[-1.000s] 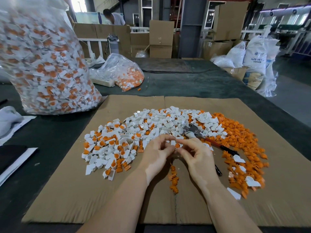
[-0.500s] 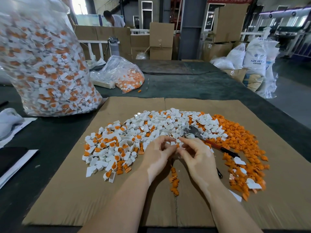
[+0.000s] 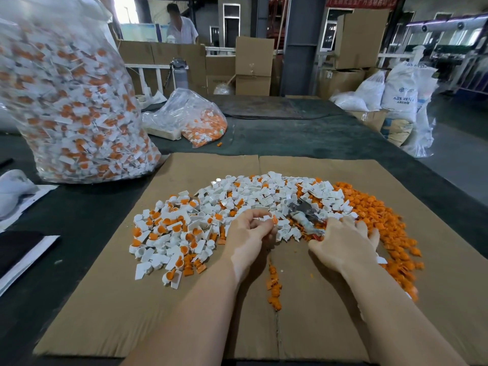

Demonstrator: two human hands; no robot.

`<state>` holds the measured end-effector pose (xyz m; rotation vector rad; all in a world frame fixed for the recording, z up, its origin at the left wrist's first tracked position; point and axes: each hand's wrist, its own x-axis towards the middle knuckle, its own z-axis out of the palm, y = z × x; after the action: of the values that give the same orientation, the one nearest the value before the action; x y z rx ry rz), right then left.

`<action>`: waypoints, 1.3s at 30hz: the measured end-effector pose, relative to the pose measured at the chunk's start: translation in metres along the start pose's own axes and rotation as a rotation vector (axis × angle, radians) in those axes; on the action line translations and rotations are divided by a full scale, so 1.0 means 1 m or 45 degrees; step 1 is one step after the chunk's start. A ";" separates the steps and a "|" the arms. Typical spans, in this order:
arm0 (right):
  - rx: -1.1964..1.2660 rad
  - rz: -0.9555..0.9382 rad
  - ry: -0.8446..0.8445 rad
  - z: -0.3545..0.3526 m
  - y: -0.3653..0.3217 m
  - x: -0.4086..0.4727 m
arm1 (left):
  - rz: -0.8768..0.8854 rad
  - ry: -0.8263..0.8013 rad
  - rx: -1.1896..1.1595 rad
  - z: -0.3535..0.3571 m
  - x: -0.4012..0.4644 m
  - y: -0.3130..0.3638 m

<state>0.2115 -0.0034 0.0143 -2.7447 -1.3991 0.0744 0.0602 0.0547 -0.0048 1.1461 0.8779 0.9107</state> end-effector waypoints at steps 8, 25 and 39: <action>0.362 -0.227 0.023 -0.020 -0.007 -0.011 | -0.032 0.058 -0.151 0.002 0.001 0.005; 0.925 -0.317 -0.737 -0.034 -0.012 -0.029 | -0.030 0.230 -0.088 0.005 0.009 0.001; 0.642 -0.460 -0.550 -0.031 -0.020 -0.033 | -0.028 0.209 -0.120 0.003 0.008 0.001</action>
<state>0.1785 -0.0197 0.0476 -2.1049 -1.6591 0.9066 0.0655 0.0609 -0.0043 0.9888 0.9681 1.0283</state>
